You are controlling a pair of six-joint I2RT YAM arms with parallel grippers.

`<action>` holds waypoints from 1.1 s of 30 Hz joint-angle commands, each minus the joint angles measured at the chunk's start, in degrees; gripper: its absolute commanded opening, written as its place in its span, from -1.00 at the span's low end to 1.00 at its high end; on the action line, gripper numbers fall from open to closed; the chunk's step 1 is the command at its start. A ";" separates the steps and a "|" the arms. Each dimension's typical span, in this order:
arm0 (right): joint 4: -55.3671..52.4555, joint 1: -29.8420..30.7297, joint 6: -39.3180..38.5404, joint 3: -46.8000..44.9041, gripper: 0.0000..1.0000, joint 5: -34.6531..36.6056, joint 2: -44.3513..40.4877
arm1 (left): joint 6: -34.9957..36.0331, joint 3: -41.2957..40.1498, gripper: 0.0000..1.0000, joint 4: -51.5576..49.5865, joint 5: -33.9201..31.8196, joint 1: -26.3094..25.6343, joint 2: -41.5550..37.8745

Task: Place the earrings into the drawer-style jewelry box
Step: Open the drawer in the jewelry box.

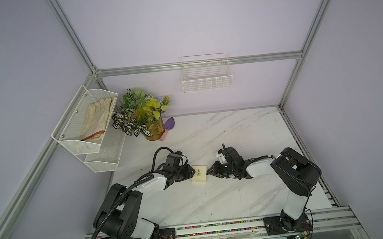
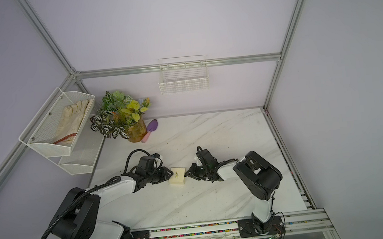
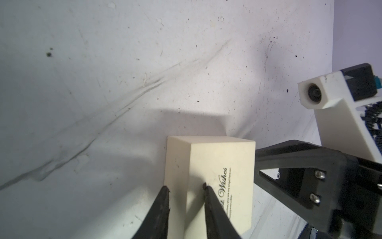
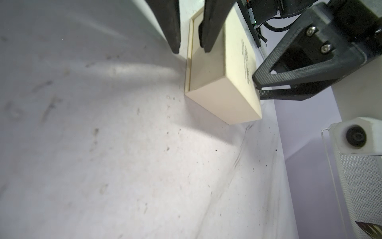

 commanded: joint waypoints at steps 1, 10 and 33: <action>2.14 0.43 1.46 1.29 -0.56 -0.75 0.67 | -0.03 -1.63 -0.42 -1.64 -1.16 0.39 1.61; 2.14 0.71 1.62 1.65 -0.74 -1.10 0.95 | -0.04 -1.54 -0.44 -1.63 -1.14 0.34 1.94; -3.43 0.78 0.68 -0.87 -1.00 4.60 -4.16 | 0.52 -1.76 -0.46 -2.42 -2.23 0.36 2.12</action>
